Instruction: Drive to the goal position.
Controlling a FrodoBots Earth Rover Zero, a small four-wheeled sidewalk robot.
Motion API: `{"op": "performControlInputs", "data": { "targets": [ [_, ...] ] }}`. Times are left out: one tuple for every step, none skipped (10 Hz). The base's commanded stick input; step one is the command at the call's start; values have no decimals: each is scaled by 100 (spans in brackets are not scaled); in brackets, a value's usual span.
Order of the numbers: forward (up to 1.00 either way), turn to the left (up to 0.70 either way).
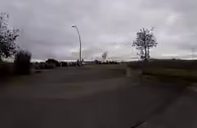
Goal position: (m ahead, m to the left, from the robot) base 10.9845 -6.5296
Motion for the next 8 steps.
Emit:
{"op": "performControlInputs", "data": {
  "targets": [
    [100,18],
    [100,40],
    [100,40],
    [100,30],
    [100,12],
    [100,0],
    [100,0],
    [100,0]
  ]
}}
